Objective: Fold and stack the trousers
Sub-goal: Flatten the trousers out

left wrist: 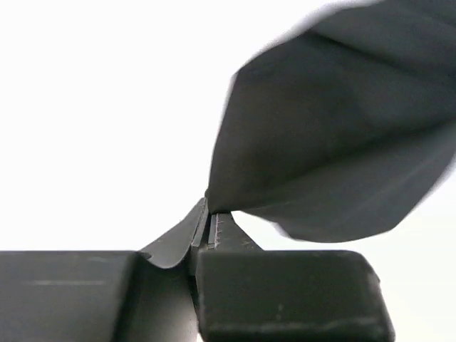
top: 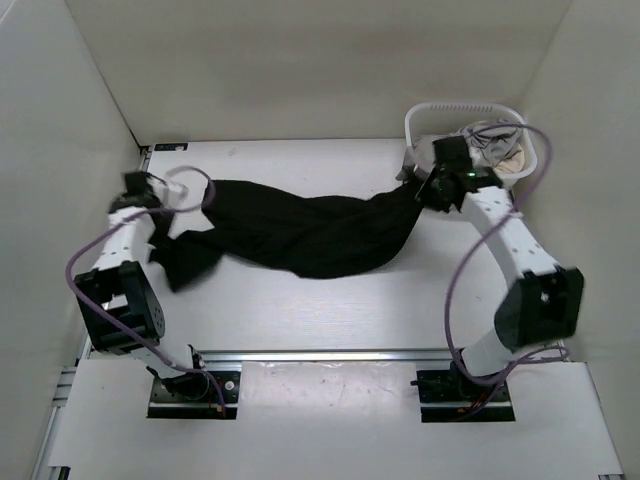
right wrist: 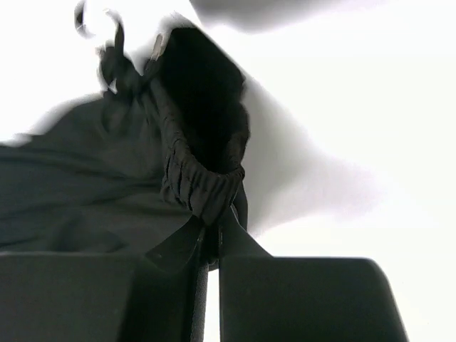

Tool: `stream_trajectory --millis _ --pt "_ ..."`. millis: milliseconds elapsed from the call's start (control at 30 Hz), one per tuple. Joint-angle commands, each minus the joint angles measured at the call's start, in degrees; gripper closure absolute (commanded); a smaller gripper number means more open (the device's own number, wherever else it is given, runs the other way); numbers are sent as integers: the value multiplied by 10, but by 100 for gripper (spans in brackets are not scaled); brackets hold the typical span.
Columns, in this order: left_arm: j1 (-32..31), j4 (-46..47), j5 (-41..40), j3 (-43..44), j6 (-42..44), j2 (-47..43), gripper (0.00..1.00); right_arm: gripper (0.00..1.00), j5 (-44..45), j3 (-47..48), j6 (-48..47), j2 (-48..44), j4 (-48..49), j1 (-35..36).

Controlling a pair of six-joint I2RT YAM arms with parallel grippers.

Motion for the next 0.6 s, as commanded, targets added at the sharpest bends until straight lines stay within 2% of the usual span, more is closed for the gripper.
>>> stream_trajectory --millis 0,67,133,367,500,567 --pt "91 22 -57 135 76 -2 86 100 52 65 -31 -106 -17 -34" --pt "108 16 -69 172 115 5 86 100 52 60 -37 -146 -39 -59" --pt "115 16 -88 172 154 -2 86 100 52 44 -37 -168 -54 -80" --pt "149 22 -111 76 200 -27 86 100 40 -99 -16 -282 -89 -158" --pt "155 15 -104 -6 229 -55 75 100 24 -174 -6 -329 -89 -169" --pt "155 -10 -96 -38 255 -69 58 100 9 -216 1 -329 -89 -169"
